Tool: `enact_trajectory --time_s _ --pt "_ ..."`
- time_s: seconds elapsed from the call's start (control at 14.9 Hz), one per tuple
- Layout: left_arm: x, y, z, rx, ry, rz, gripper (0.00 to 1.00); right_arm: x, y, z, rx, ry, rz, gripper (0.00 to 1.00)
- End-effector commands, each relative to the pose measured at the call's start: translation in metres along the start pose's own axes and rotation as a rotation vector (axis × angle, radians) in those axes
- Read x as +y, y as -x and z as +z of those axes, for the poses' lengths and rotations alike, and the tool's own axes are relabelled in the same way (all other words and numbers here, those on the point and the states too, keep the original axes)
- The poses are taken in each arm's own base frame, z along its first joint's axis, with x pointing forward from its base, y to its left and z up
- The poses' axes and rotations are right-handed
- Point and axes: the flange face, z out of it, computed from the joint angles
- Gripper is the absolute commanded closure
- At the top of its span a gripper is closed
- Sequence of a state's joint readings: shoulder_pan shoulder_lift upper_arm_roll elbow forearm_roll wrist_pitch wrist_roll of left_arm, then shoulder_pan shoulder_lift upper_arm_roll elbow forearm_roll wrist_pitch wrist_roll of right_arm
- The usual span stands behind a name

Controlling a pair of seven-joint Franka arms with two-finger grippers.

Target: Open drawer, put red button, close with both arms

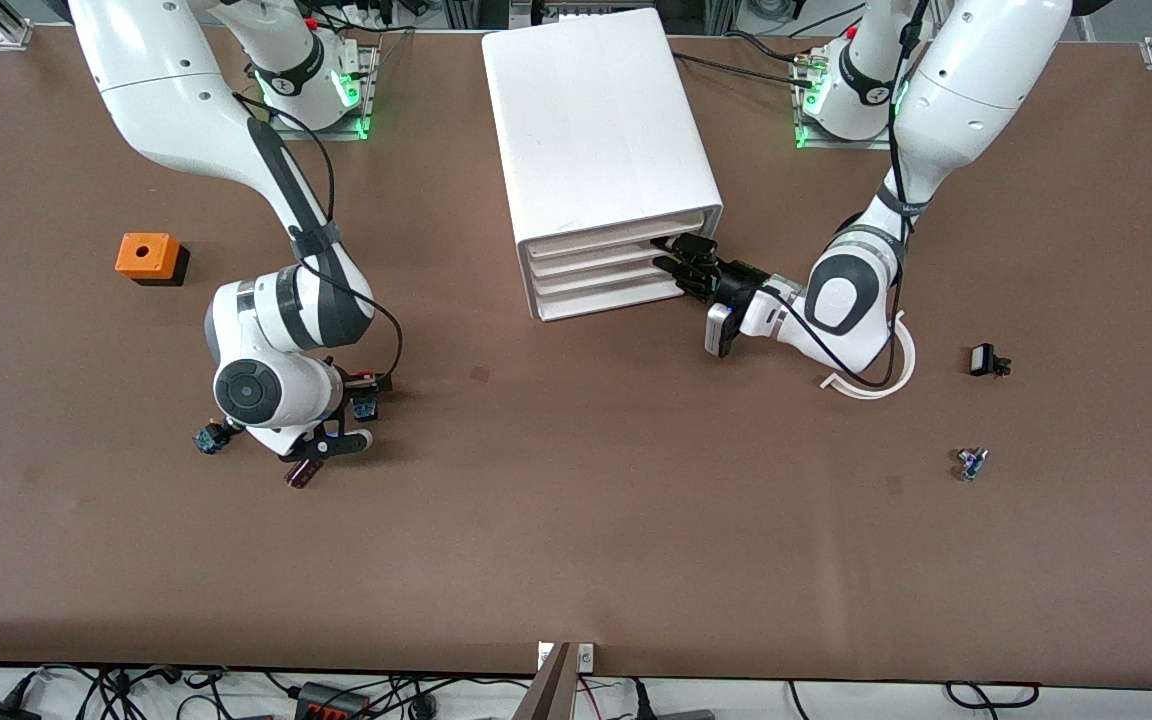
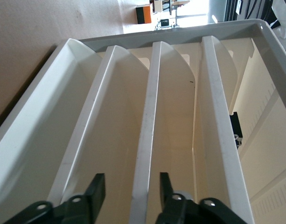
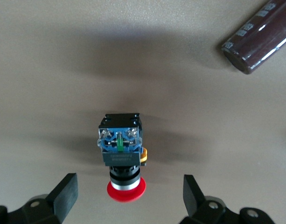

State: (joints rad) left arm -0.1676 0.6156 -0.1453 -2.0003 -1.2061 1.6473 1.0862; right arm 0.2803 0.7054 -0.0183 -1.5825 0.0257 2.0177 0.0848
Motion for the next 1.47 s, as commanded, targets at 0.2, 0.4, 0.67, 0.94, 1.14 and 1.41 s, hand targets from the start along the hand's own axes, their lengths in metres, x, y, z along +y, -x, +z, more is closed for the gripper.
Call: enact_trajectory --time_s 0.2,0.4,0.67,0.94,1.14,1.41 --pt "0.003 -0.020 -0.012 0.043 -0.005 0.065 0.96 -0.003 -0.011 0.020 0.014 -0.011 0.020 0.00" --pt "0.000 -0.049 -0.044 0.078 -0.039 0.098 0.96 -0.003 -0.011 0.022 0.013 -0.010 0.019 0.00" --pt "-0.010 -0.083 -0.090 0.136 -0.093 0.090 0.95 -0.006 -0.011 0.019 0.013 -0.010 0.008 0.87" --pt "-0.005 -0.094 -0.109 0.137 -0.131 0.105 0.00 -0.009 -0.017 -0.006 0.056 -0.015 -0.009 1.00" --pt "0.013 -0.097 -0.148 0.121 -0.202 0.119 0.00 -0.016 -0.023 -0.060 0.146 -0.021 -0.028 1.00" --pt "0.077 -0.114 -0.181 0.025 -0.400 -0.098 0.00 -0.063 -0.011 -0.168 0.171 -0.057 -0.097 1.00"
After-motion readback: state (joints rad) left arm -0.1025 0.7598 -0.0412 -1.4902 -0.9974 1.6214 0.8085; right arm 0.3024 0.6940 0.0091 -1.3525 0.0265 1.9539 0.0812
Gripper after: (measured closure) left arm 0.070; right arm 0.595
